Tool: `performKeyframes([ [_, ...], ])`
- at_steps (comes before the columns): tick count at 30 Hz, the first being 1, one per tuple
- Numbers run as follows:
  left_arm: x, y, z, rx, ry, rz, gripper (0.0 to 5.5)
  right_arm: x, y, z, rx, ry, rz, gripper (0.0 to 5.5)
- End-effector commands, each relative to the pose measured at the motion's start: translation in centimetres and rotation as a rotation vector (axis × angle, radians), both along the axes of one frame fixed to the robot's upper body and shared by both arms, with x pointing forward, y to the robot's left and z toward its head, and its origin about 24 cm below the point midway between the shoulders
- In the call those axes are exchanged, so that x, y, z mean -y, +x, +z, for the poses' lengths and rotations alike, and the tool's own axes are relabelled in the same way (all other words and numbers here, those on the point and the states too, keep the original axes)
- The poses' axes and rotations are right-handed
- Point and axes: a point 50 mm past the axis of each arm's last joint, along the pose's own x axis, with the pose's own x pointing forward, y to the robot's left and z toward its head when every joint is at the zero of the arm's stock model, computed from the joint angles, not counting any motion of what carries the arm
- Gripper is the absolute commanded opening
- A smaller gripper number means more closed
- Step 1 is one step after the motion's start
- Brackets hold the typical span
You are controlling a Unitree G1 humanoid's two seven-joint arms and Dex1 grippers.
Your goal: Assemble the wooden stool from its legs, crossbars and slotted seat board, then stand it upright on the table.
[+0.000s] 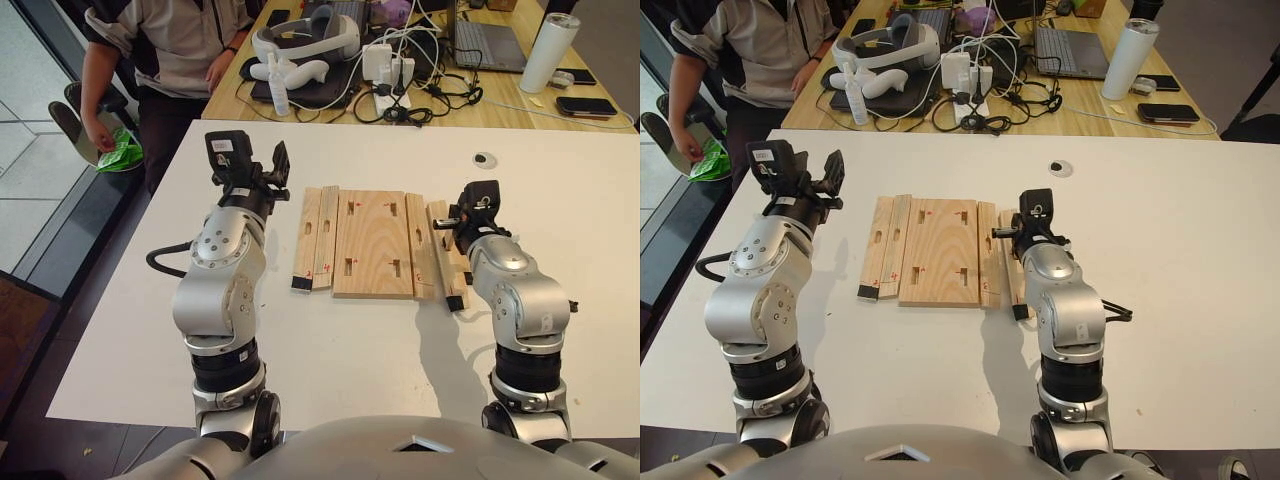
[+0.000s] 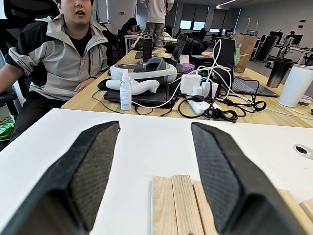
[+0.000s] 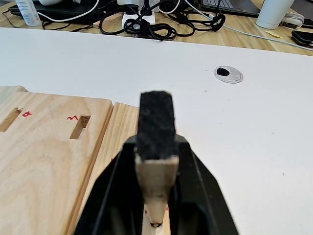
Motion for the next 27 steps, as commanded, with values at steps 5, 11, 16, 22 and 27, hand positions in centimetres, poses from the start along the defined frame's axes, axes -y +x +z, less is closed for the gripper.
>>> performKeyframes([
  [5, 0.1, 0.1, 0.4, 0.024, 0.019, -0.005, 2.72, -1.9, 0.3, -0.1, 0.025, 0.098, 0.066, 0.38],
  [11, -0.2, 0.5, 0.8, 0.046, 0.06, -0.013, 2.72, -3.0, 0.9, 0.5, 0.116, 0.125, 0.074, 0.38],
  [16, -1.0, 0.8, 0.9, 0.055, 0.076, 0.007, 2.72, -2.7, 0.8, -0.5, 0.055, 0.076, 0.058, 0.38],
  [22, -0.8, 0.7, 0.8, 0.06, 0.083, -0.002, 2.72, -2.2, 0.2, -1.8, -0.013, 0.072, 0.009, 0.38],
  [27, -0.6, 0.9, 1.0, 0.073, 0.092, -0.016, 2.72, -2.1, 0.4, -1.8, -0.003, 0.07, -0.007, 0.38],
])
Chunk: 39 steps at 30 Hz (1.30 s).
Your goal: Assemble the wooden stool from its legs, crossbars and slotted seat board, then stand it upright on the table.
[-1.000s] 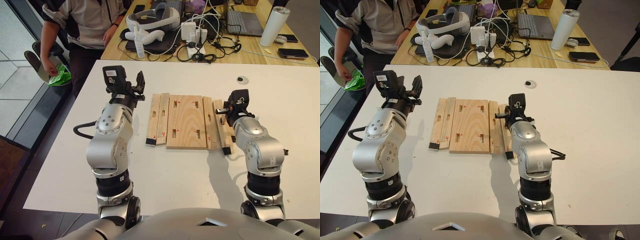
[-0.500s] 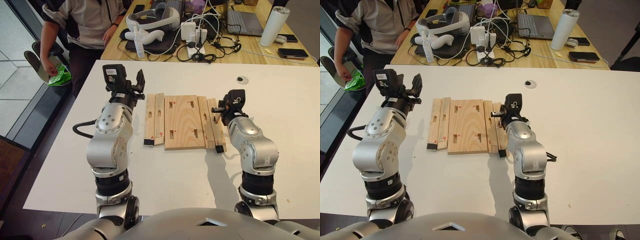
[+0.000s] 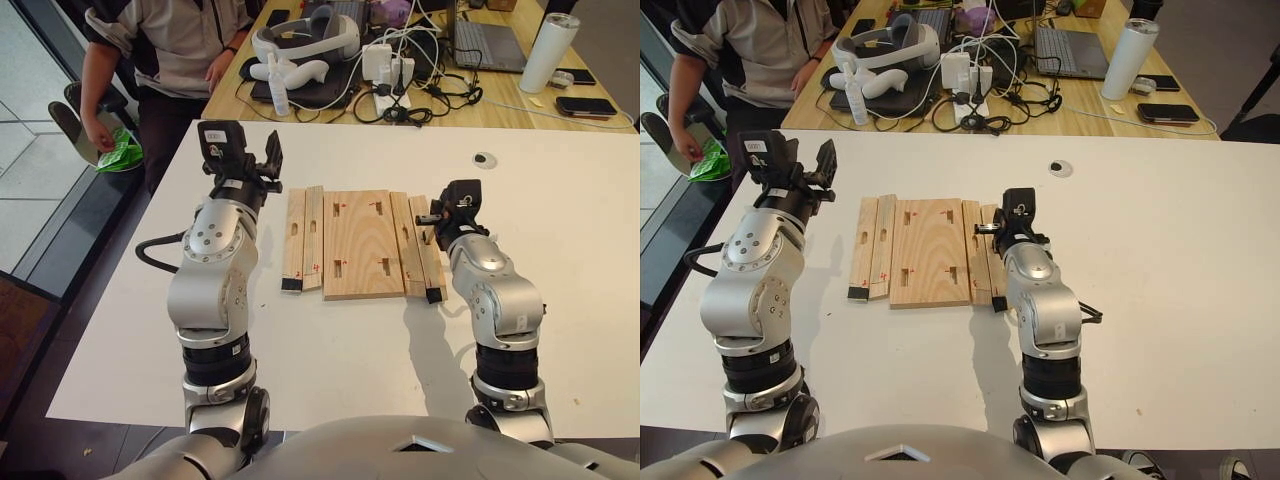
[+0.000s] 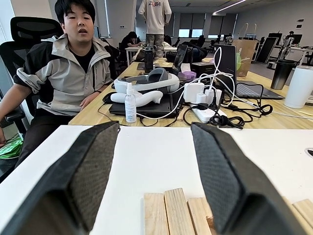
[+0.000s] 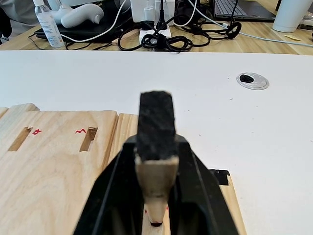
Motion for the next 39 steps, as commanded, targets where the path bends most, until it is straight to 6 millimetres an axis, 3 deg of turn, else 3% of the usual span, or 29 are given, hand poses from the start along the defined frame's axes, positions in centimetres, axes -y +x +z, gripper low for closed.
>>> performKeyframes([
  [1, 0.1, 0.4, 0.5, 0.02, 0.026, -0.011, 2.72, 0.3, -0.1, -0.8, -0.04, -0.017, -0.017, 0.38],
  [5, -0.1, 0.4, 0.7, 0.027, 0.032, -0.01, 2.72, -0.1, 0.5, 0.5, 0.013, 0.004, -0.004, 0.38],
  [18, 0.4, 0.2, 0.0, -0.004, 0.008, -0.025, 2.72, 0.0, 0.6, 1.1, 0.049, -0.001, -0.004, 0.38],
  [26, 0.3, -1.3, -1.4, -0.083, -0.059, -0.005, 2.72, 0.1, 0.8, 1.9, 0.101, -0.022, 0.001, 1.82],
  [29, 0.3, -1.8, -1.8, -0.101, -0.087, 0.004, 2.72, 0.0, 1.1, 3.6, 0.192, -0.035, -0.003, 2.27],
  [35, 1.4, -3.0, -2.2, -0.134, -0.253, 0.036, 2.72, -1.3, 2.0, 10.7, 0.527, 0.025, 0.053, 2.27],
  [39, 1.9, -3.0, -2.1, -0.139, -0.265, 0.035, 2.72, -1.2, 3.1, 11.7, 0.574, 0.024, 0.053, 2.27],
])
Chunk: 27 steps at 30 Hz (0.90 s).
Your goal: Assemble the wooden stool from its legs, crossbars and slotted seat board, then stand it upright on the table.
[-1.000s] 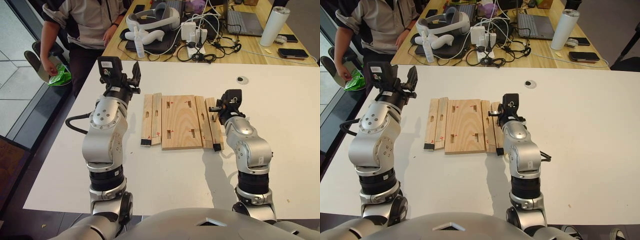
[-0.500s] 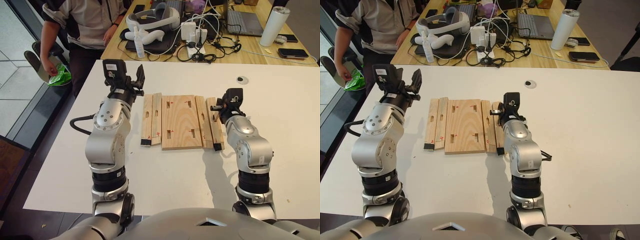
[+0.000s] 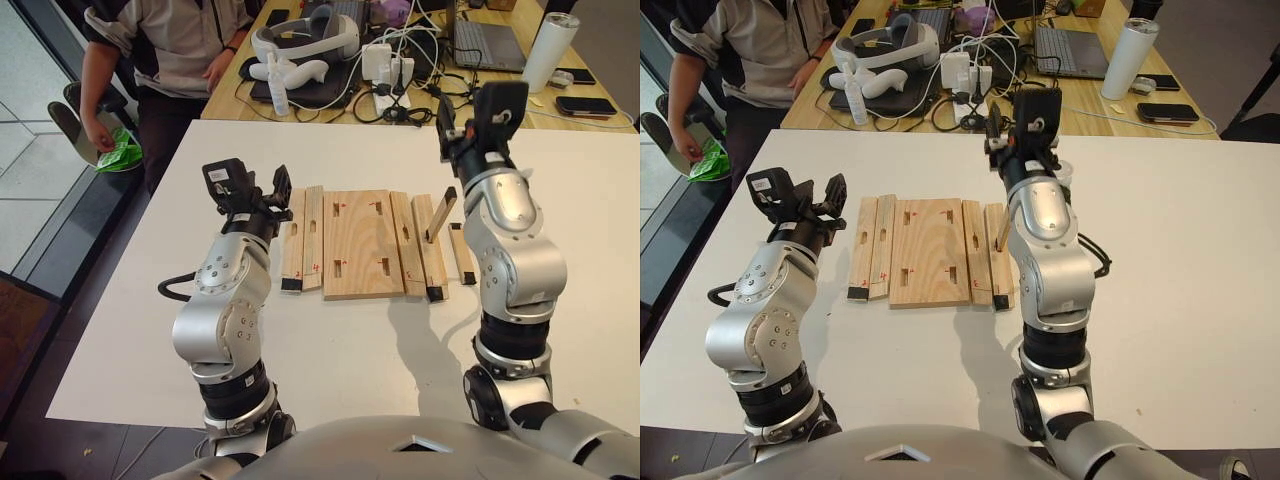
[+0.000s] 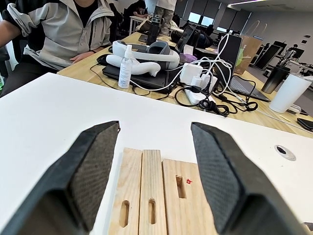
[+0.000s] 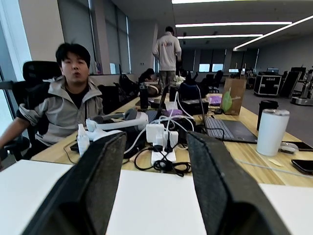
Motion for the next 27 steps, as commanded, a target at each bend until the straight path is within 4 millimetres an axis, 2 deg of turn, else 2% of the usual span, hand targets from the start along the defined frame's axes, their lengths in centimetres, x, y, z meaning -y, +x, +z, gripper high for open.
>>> performKeyframes([
  [1, 0.6, -0.1, -0.1, -0.017, -0.019, -0.002, 2.72, 0.5, 1.0, 0.5, 0.022, 0.001, -0.009, 2.27],
  [10, 0.4, 0.2, 0.2, -0.003, -0.001, -0.005, 2.72, 2.3, 2.1, -2.2, -0.08, -0.035, -0.081, 2.27],
  [15, 0.3, 0.4, 0.5, 0.008, 0.011, -0.012, 2.72, 1.7, 2.0, 1.1, 0.045, -0.02, -0.062, 2.27],
  [19, 0.5, 0.6, 0.7, 0.018, 0.018, -0.023, 2.72, 1.3, 1.5, 2.3, 0.092, 0.006, -0.048, 2.27],
  [21, 0.5, 0.6, 0.8, 0.02, 0.021, -0.027, 2.72, 1.3, 1.1, 0.9, 0.033, 0.019, -0.061, 2.27],
  [26, 0.6, 0.7, 0.7, 0.019, 0.022, -0.031, 2.72, 1.5, -0.4, -8.9, -0.48, 0.043, -0.05, 2.27],
  [27, 0.6, 0.7, 0.7, 0.019, 0.022, -0.032, 2.72, 1.6, -0.8, -10.0, -0.539, 0.053, -0.053, 2.27],
])
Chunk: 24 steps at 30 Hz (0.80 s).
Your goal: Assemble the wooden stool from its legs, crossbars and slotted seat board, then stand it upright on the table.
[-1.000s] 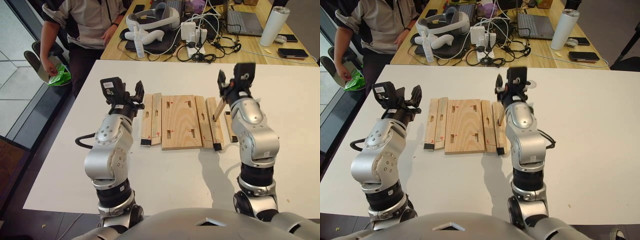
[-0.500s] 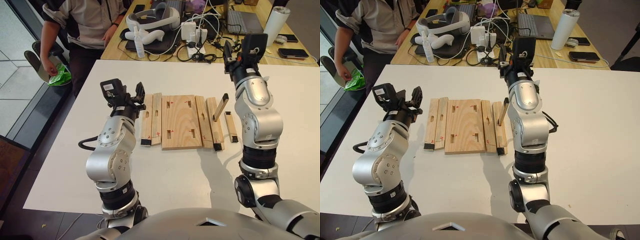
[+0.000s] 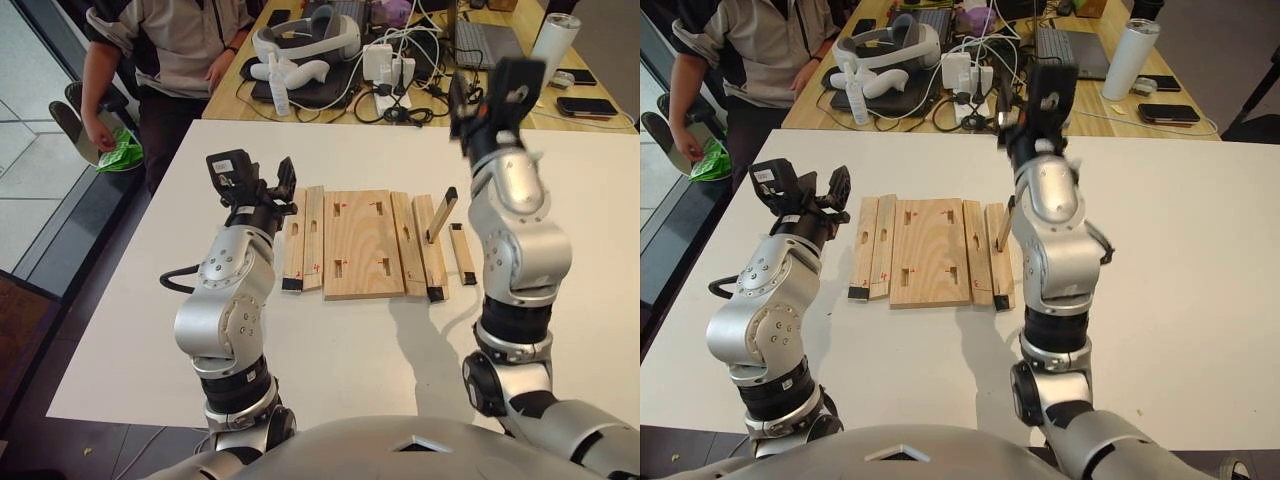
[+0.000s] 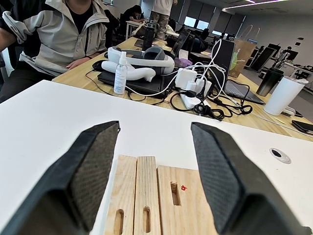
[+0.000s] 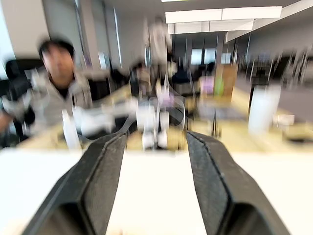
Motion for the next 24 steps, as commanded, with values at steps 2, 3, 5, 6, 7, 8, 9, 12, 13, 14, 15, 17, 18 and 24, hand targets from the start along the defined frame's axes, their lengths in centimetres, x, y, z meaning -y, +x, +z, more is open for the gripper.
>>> performKeyframes([
  [2, 0.3, 0.3, 0.1, 0.003, 0.001, -0.014, 2.72, 0.2, -1.4, -5.5, -0.307, 0.039, 0.011, 2.27],
  [3, 0.3, 0.4, 0.1, 0.004, 0.001, -0.014, 2.72, 0.3, -1.3, -5.4, -0.302, 0.042, 0.009, 2.27],
  [5, 0.3, 0.4, 0.1, 0.006, 0.001, -0.014, 2.72, 0.2, -0.9, -4.6, -0.265, 0.05, 0.017, 2.27],
  [6, 0.4, 0.4, 0.2, 0.007, 0.001, -0.014, 2.72, 0.1, -0.7, -4.0, -0.229, 0.048, 0.026, 2.27],
  [7, 0.4, 0.5, 0.2, 0.009, 0.002, -0.016, 2.72, -0.1, -0.4, -2.7, -0.16, 0.044, 0.042, 2.27],
  [8, 0.4, 0.5, 0.2, 0.01, 0.004, -0.018, 2.72, -0.5, -0.3, -0.5, -0.045, 0.04, 0.062, 2.27],
  [9, 0.4, 0.4, 0.2, 0.011, 0.006, -0.02, 2.72, -0.9, -0.2, 1.9, 0.079, 0.043, 0.086, 2.27],
  [12, 0.5, 0.4, 0.1, 0.012, 0.007, -0.019, 2.72, -1.9, -0.1, 6.8, 0.315, 0.071, 0.121, 2.27],
  [13, 0.6, 0.4, 0.2, 0.013, 0.006, -0.02, 2.72, -2.0, 0.3, 7.4, 0.344, 0.075, 0.119, 2.27],
  [14, 0.7, 0.5, 0.2, 0.015, 0.005, -0.022, 2.72, -1.7, 1.2, 7.0, 0.33, 0.053, 0.091, 2.27],
  [15, 0.8, 0.6, 0.2, 0.016, 0.004, -0.027, 2.72, -1.4, 1.9, 6.3, 0.299, 0.035, 0.068, 2.27],
  [17, 0.9, 0.7, 0.3, 0.02, 0.004, -0.036, 2.72, -0.6, 2.7, 4.0, 0.211, 0.028, 0.016, 2.27],
  [18, 0.8, 0.7, 0.3, 0.02, 0.006, -0.033, 2.72, -0.2, 2.9, 2.2, 0.14, 0.022, -0.009, 2.27],
  [24, 1.0, 0.8, 0.0, 0.014, -0.002, -0.031, 2.72, -0.5, 2.3, -6.8, -0.312, 0.089, -0.003, 2.27],
])
